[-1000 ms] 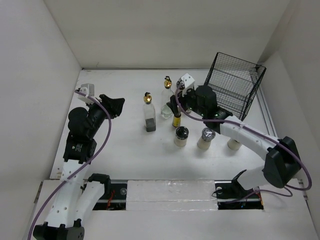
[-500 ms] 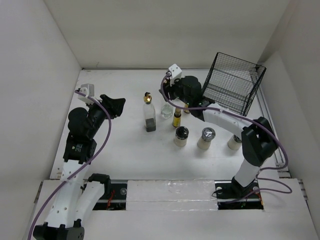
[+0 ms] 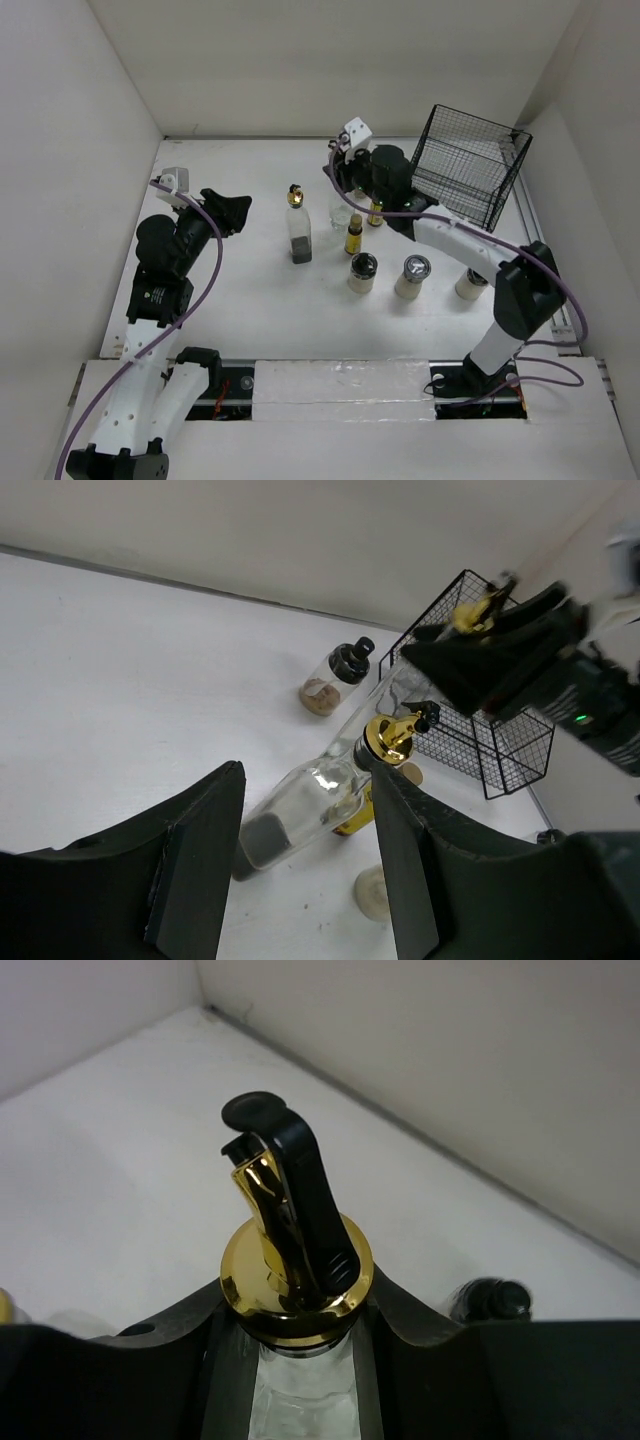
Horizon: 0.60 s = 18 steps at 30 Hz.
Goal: Organize the condiment bottles
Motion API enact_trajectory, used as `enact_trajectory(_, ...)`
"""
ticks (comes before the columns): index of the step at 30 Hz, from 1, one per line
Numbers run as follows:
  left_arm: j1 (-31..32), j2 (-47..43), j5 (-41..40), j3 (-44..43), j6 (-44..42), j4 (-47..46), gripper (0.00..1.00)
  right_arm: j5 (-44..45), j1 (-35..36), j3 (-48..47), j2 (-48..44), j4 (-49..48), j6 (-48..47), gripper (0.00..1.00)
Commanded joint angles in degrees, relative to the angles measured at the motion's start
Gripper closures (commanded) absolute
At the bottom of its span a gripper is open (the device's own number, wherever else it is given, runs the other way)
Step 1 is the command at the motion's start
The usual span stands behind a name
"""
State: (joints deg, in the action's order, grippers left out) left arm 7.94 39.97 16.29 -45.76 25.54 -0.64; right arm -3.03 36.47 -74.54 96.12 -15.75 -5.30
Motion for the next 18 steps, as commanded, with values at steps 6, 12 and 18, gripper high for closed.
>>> enact_trajectory(6, 0.2, -1.0, -0.7, 0.0, -0.1, -2.6, 0.51, 7.7, -3.9, -19.5, -12.3, -1.8, 0.5, 0.91)
enact_trajectory(12, 0.2, -1.6, -0.2, 0.0, -0.1, -2.6, 0.51, 22.9, -10.6, -26.8, -9.5, 3.3, 0.5, 0.95)
enact_trajectory(18, 0.2, -1.6, 0.8, 0.1, 0.4, -3.1, 0.51, 26.5, -17.6, -36.4, -3.1, 7.3, 0.5, 0.96)
